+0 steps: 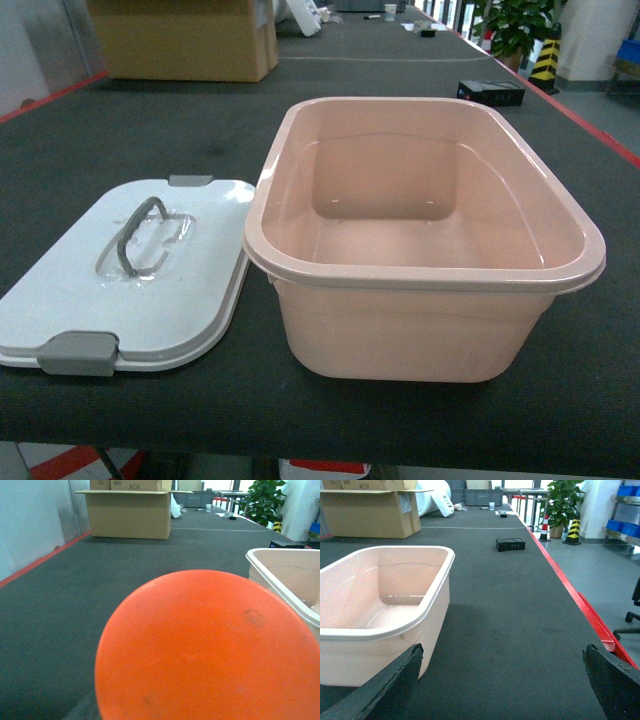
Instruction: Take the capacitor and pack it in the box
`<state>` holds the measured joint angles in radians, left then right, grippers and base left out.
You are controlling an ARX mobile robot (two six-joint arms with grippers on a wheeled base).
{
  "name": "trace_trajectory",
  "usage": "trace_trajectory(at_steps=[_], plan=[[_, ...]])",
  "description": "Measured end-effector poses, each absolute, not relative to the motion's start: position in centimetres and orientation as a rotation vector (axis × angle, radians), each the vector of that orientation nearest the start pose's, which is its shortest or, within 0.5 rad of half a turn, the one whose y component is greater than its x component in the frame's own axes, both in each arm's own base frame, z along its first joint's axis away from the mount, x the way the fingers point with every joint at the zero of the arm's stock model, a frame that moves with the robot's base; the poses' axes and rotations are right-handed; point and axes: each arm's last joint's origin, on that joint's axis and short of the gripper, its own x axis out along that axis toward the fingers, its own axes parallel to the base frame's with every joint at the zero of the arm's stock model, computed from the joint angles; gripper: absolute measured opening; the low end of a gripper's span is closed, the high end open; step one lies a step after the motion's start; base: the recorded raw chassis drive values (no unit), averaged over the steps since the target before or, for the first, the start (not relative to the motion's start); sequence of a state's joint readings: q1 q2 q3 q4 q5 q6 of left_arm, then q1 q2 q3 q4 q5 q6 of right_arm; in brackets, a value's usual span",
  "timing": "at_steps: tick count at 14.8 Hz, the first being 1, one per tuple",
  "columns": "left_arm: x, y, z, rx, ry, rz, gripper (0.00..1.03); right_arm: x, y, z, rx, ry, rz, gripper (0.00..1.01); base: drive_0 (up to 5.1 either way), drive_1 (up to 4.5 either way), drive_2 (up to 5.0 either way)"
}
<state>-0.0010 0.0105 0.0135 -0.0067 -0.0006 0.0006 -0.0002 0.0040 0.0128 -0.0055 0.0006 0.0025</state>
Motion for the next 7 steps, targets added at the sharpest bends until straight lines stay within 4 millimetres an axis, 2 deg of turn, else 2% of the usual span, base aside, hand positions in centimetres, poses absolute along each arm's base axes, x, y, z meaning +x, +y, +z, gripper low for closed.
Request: trace_trajectory(at_steps=[7], plan=[[9.75,-0.01,16.66,0.001,0.004,-0.001,0.44,9.72,0.0,16.7,0.002,-0.003,-0.001,0.98,0.0,3.9,-4.0]])
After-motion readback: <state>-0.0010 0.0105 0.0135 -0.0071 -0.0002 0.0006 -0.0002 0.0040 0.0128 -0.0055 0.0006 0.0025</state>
